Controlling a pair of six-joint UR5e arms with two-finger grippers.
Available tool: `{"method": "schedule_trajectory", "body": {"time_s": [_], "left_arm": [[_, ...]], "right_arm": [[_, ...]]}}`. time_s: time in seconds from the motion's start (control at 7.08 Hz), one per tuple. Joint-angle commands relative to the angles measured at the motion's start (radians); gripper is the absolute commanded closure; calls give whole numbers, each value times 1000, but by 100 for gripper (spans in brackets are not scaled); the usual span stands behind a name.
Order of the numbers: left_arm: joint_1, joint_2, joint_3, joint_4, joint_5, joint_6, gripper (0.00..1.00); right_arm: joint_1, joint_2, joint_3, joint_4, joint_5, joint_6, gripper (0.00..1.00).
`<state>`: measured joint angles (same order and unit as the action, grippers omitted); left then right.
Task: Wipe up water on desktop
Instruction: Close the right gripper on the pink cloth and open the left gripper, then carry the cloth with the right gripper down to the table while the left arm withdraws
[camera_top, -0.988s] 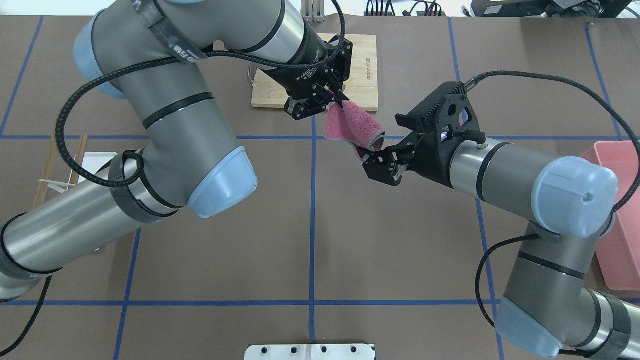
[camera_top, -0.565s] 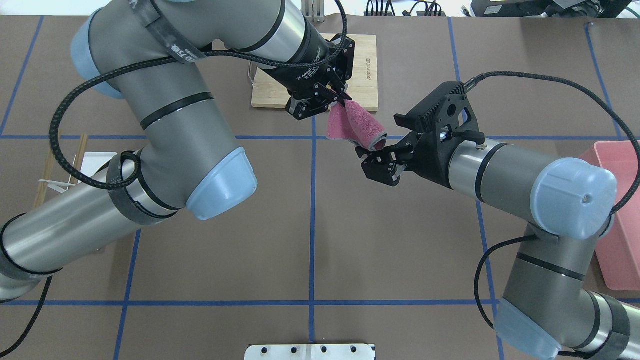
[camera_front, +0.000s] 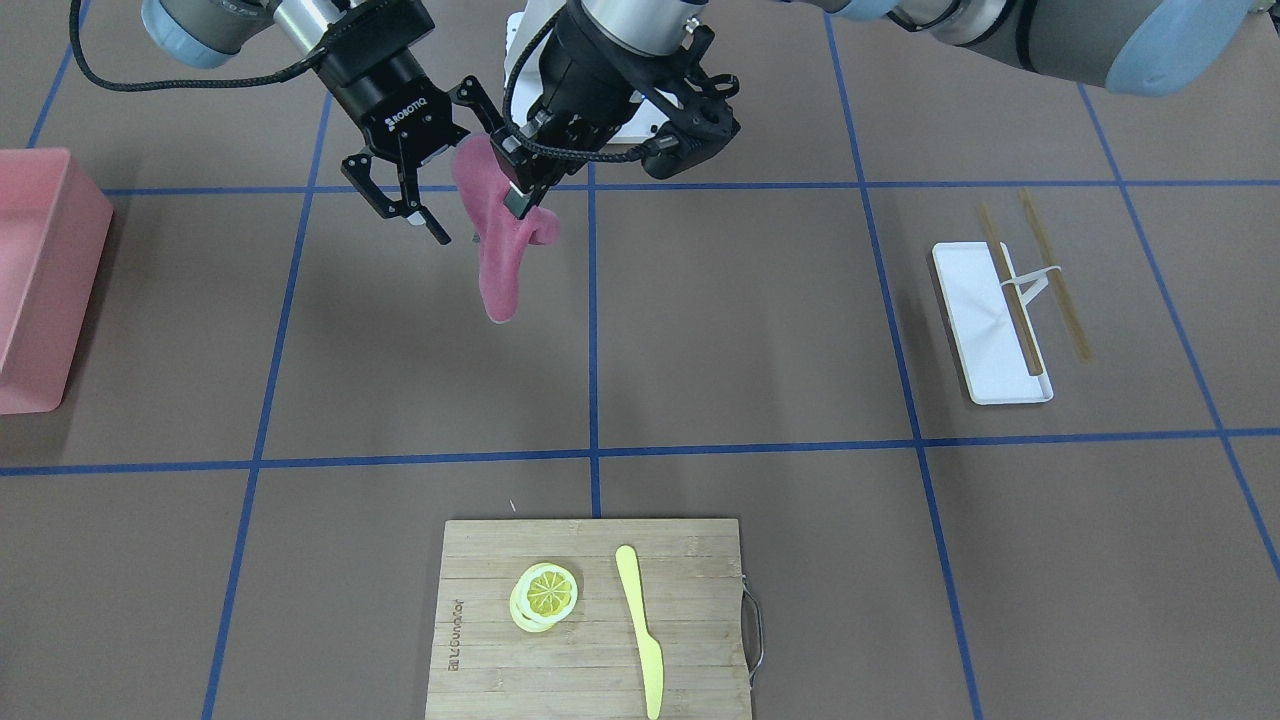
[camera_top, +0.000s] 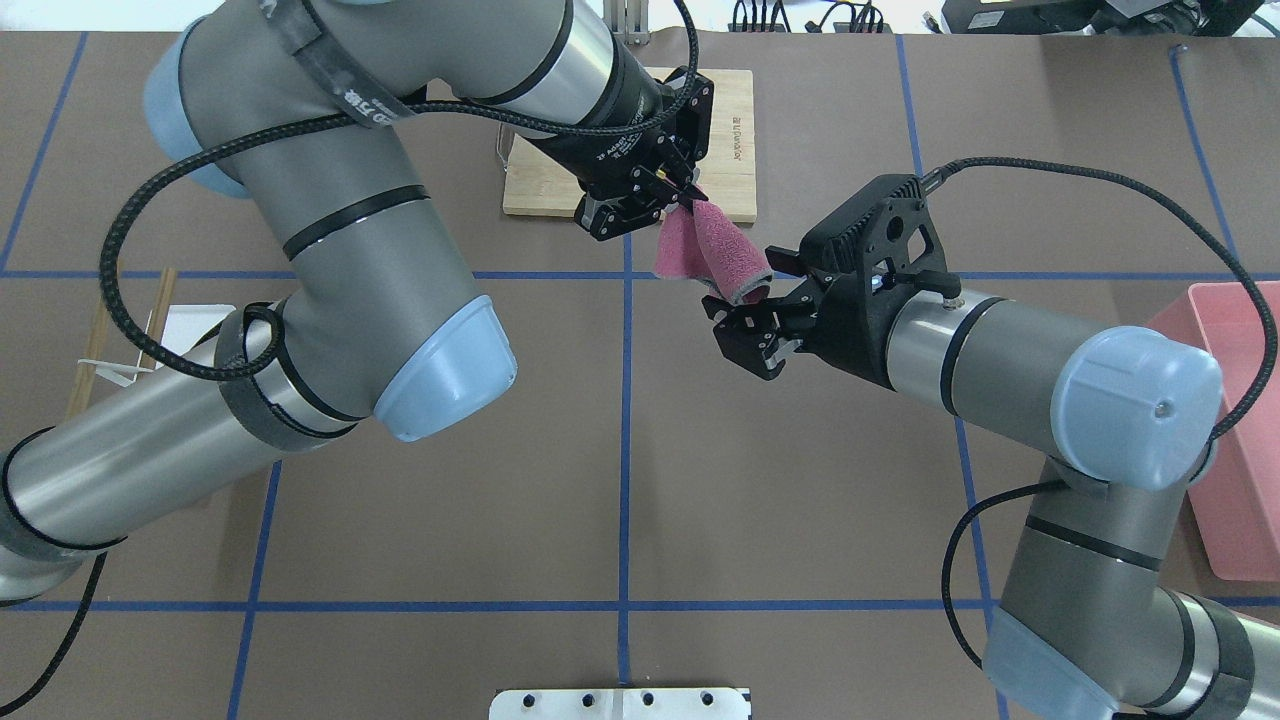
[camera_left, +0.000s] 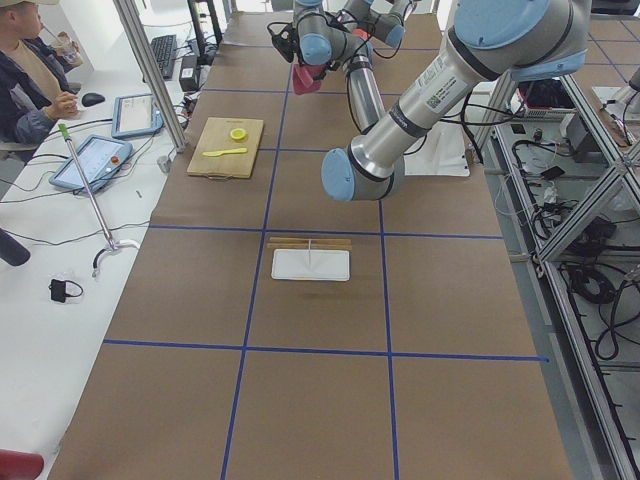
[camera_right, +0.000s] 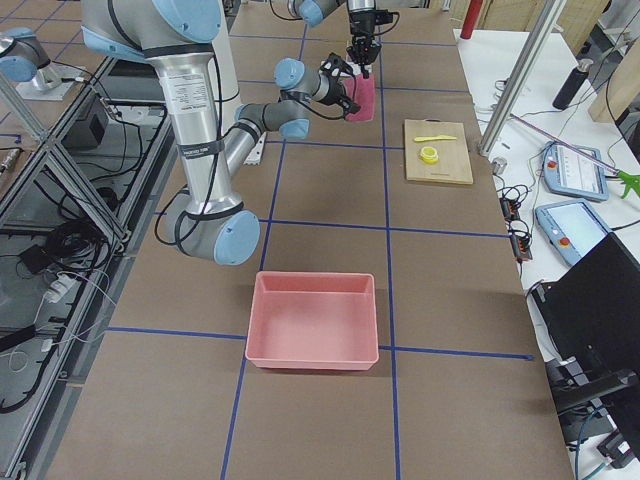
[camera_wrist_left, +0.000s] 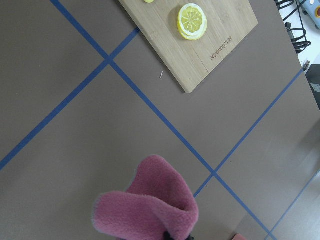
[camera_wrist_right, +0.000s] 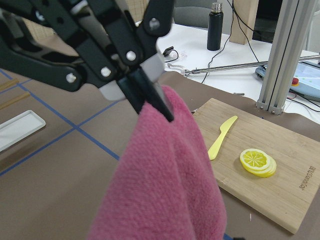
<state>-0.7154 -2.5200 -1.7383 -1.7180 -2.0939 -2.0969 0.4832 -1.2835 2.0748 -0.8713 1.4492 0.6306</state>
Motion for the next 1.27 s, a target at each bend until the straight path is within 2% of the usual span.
{"method": "schedule_trajectory", "body": {"time_s": [0.0,0.28,0.42,0.56,0.71,0.99,1.13], "left_arm": [[1,1,3,-2,0,8,100],[1,3,2,-3,-2,11,100],[1,4,-1,-6,-5,12,62],[-4,9,-12,1,1,78,15],[-39,21,-23,5,-2,90,2],[-143,130,-120,3,-17,157,2],[-204,191,-156,3,-82,266,2]], "right_arm": [[0,1,2,0,4,24,100],[0,1,2,-2,4,59,100],[0,0,1,-2,5,75,100],[0,-5,-4,-3,5,75,100],[-3,-11,-16,-8,4,80,100],[-44,-13,-76,-11,-9,248,100],[-64,-14,-134,-12,-10,251,100]]}}
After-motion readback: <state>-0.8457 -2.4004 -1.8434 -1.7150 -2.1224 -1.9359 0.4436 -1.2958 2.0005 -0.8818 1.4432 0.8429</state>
